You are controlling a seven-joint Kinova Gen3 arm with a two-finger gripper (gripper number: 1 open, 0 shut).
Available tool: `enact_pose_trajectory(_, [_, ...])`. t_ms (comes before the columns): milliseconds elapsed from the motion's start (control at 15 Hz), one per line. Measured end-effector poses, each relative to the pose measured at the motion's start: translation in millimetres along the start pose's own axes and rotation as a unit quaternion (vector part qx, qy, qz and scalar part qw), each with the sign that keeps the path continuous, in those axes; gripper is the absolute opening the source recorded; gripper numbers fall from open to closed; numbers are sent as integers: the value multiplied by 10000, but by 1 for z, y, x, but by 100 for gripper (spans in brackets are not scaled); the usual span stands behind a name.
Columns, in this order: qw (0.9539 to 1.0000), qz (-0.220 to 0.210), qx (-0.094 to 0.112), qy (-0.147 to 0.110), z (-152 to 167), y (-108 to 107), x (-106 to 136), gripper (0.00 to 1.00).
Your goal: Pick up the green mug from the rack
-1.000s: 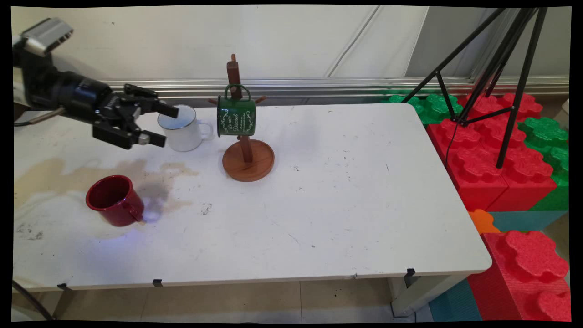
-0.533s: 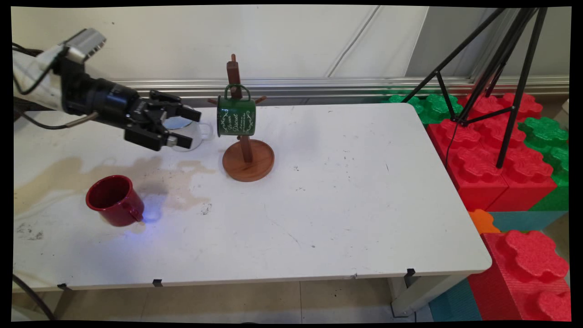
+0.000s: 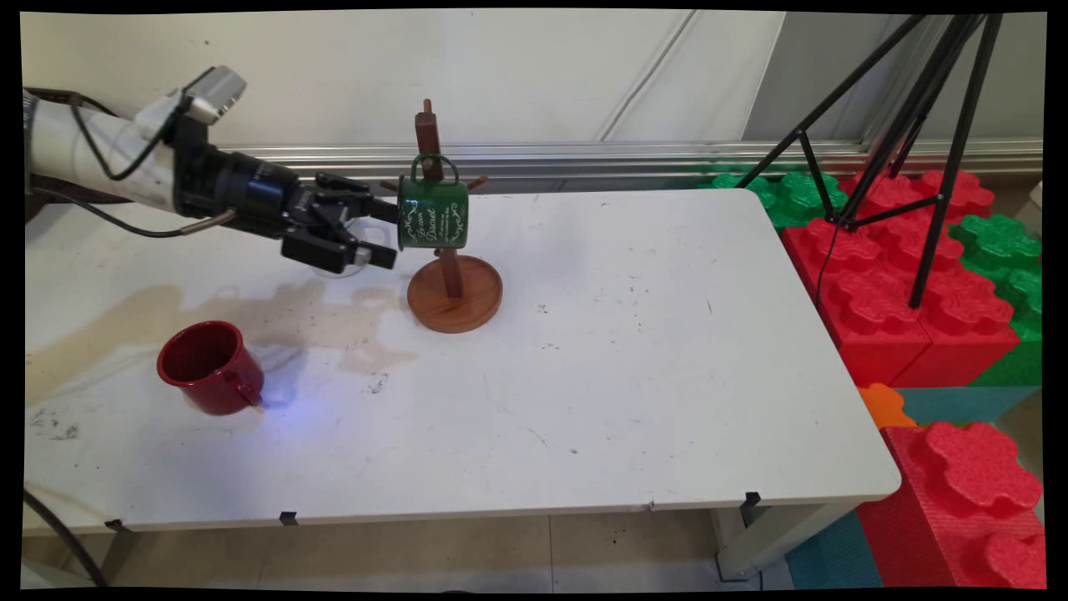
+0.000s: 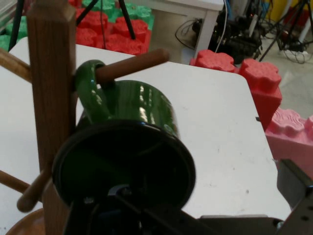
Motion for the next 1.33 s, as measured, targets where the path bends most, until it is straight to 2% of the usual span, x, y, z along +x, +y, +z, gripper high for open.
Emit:
enact_pose_trajectory(600, [9986, -456, 138, 245, 25, -15, -8, 100])
enact_pose_trajectory(1333, [9964, -703, 200, 419, 38, -19, -18, 100])
